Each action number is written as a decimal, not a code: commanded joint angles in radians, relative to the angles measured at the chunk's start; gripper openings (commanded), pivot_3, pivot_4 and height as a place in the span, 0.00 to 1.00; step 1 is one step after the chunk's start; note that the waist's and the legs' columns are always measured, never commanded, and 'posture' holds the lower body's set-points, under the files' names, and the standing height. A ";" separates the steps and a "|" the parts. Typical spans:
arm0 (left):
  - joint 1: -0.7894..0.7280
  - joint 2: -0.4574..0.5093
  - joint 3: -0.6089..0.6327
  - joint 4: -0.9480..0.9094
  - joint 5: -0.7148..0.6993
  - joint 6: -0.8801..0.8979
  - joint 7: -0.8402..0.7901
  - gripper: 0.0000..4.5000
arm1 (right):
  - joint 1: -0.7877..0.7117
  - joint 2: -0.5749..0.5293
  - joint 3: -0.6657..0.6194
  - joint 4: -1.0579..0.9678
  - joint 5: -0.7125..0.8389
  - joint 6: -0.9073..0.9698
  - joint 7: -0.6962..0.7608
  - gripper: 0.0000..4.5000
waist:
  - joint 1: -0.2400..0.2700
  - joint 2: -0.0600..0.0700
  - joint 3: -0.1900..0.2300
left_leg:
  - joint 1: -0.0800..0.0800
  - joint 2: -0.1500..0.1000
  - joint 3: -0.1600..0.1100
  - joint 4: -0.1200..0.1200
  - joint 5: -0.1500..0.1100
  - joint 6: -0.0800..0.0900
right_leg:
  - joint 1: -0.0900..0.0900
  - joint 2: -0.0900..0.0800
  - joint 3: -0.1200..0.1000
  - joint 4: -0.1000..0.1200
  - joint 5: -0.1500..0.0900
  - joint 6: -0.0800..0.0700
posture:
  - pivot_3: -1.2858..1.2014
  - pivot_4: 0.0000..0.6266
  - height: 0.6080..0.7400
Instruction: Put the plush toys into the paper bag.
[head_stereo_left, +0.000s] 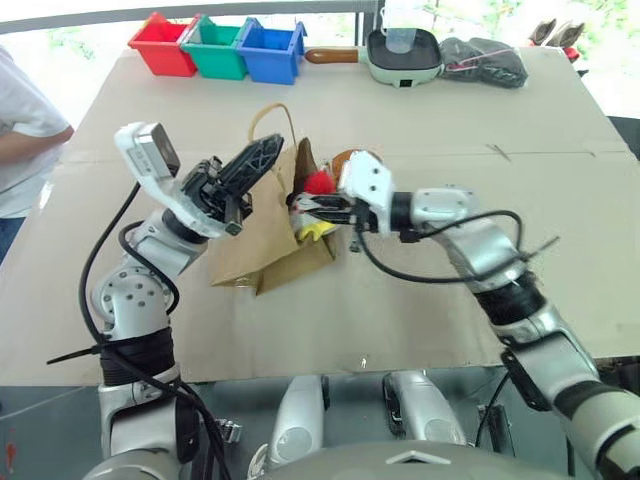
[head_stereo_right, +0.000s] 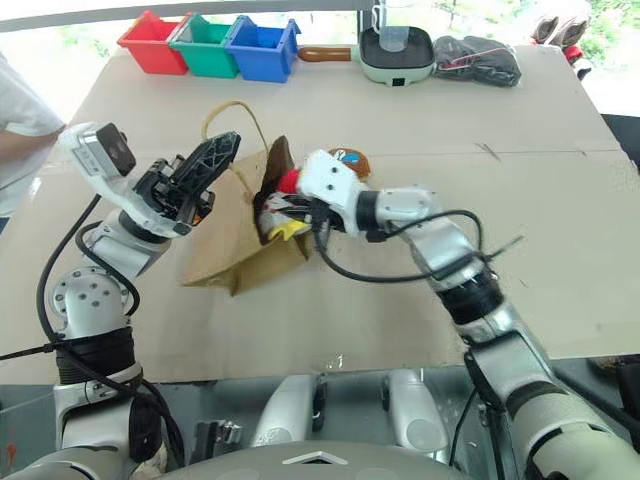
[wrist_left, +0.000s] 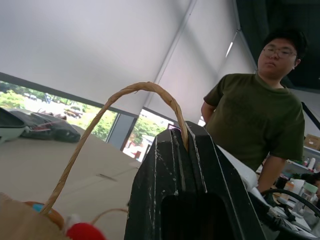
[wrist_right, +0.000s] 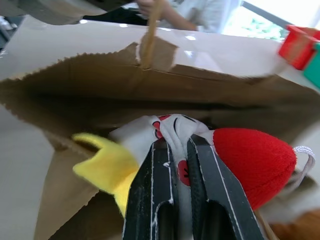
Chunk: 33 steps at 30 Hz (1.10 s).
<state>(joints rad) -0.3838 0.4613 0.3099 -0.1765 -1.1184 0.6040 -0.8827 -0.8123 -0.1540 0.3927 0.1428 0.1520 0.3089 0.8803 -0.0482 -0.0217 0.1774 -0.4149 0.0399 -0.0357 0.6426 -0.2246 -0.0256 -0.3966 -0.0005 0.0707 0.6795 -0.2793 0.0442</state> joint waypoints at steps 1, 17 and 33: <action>0.003 -0.008 -0.013 -0.048 0.013 -0.015 -0.014 0.00 | -0.084 0.077 0.030 0.189 -0.031 -0.204 0.064 0.01 | 0.002 0.000 0.000 | 0.000 0.000 -0.001 0.000 0.000 0.000 | 0.000 0.000 -0.001 0.000 0.000 0.000 | 0.52 0.24 1.00; 0.191 0.083 0.172 -0.129 0.016 -0.061 0.005 0.00 | -0.028 -0.081 -0.150 0.066 0.055 -0.033 0.155 0.74 | 0.007 0.000 0.000 | -0.001 0.000 -0.001 0.000 0.000 0.000 | 0.000 -0.002 -0.002 0.000 0.000 0.000 | 0.52 0.24 1.00; 0.196 0.071 0.150 -0.231 0.000 -0.070 0.106 0.00 | -0.404 0.039 -0.164 1.022 -0.249 -0.311 -0.222 0.22 | 0.006 -0.001 0.000 | -0.001 -0.001 0.001 -0.001 0.000 0.000 | 0.000 -0.002 0.000 -0.001 0.000 0.000 | 0.52 0.24 1.00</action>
<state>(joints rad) -0.1678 0.5269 0.4604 -0.3542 -1.0963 0.5465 -0.7864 -1.2085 -0.1037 0.2538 1.1636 -0.1056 0.0237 0.6412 -0.0425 -0.0224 0.1775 -0.4156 0.0390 -0.0347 0.6414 -0.2247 -0.0257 -0.3969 -0.0028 0.0710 0.6783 -0.2792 0.0438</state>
